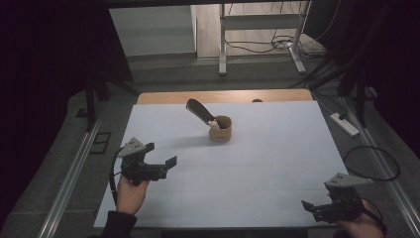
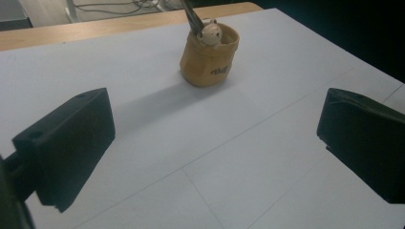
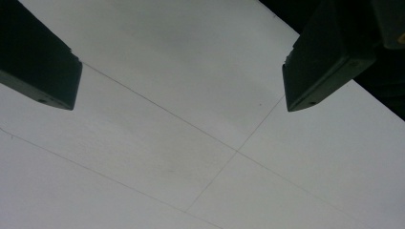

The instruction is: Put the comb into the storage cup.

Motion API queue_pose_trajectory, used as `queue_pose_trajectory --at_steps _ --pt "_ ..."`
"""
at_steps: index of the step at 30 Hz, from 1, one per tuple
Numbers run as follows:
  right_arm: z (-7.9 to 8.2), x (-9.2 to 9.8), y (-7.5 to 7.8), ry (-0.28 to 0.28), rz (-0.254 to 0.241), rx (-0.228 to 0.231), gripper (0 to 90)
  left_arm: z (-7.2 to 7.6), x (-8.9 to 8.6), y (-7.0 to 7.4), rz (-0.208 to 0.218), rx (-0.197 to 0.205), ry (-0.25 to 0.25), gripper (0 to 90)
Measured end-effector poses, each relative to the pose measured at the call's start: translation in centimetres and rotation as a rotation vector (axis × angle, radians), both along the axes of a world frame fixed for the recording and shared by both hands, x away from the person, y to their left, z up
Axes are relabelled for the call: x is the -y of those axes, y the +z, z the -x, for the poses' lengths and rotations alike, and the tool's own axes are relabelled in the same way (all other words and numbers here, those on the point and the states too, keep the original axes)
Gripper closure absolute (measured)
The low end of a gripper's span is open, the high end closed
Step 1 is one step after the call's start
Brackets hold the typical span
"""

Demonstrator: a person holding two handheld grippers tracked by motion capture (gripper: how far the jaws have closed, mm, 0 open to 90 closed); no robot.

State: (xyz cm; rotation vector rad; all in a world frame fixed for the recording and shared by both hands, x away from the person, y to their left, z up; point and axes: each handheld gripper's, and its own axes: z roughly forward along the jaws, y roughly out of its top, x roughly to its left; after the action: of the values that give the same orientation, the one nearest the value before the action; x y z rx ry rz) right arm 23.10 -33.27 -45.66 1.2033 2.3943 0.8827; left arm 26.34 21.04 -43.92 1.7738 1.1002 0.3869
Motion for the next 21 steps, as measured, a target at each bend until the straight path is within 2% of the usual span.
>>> queue_pose_trajectory --at_steps 13,21 --pt "0.0 0.0 0.0 -0.001 0.002 0.0 0.0 1.5 0.1 -0.5 -0.086 -0.029 0.026 0.0" --pt "0.0 0.0 0.0 -0.001 0.003 -0.001 0.0 2.5 -0.4 -0.8 -0.085 -0.052 0.033 0.0"
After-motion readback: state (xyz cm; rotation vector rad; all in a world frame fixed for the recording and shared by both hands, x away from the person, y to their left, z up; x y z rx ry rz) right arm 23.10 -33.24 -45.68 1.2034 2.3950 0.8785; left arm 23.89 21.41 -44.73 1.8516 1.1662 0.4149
